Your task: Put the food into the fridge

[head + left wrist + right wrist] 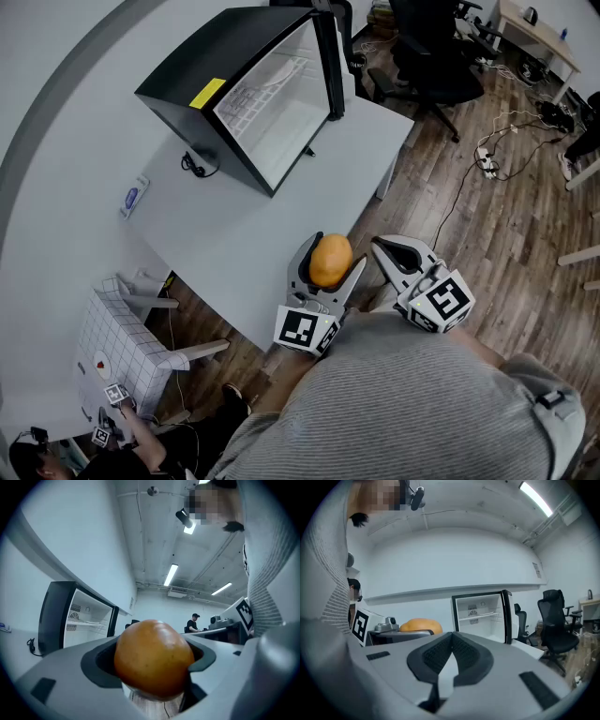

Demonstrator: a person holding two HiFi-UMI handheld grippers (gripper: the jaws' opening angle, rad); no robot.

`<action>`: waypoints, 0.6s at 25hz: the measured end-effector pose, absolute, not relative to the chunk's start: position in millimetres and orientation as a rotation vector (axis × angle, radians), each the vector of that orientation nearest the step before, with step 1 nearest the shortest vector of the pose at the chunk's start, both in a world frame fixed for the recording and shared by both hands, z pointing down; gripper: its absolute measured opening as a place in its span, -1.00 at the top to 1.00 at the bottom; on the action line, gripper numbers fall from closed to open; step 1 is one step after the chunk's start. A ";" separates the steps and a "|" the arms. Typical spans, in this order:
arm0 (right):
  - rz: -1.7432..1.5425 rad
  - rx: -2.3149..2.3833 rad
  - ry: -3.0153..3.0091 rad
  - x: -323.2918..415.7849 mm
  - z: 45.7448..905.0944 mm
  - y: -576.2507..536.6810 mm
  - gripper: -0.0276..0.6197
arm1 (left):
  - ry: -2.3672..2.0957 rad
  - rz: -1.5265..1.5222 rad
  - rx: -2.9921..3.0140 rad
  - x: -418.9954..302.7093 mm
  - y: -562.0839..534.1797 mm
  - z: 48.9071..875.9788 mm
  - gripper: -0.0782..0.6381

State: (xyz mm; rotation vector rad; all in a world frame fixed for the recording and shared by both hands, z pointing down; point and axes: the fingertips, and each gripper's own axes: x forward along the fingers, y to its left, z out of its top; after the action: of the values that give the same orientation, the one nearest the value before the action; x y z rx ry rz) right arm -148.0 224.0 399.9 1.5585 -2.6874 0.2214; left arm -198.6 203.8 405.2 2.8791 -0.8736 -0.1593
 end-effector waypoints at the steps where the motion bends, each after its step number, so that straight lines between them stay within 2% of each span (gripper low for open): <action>1: 0.222 1.556 -2.689 -148.9 399.7 224.1 0.88 | -0.875 -0.159 2.878 -199.2 203.8 405.4 -0.24; 15: 0.214 1.530 -2.720 -159.9 396.6 218.0 0.88 | -0.896 -0.165 2.865 -208.7 197.8 405.3 -0.24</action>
State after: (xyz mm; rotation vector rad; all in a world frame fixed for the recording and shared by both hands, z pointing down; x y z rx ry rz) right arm -159.9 218.0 396.6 1.5305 -2.7196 0.2142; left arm -208.7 197.8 405.3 2.8655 -0.8957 -0.1647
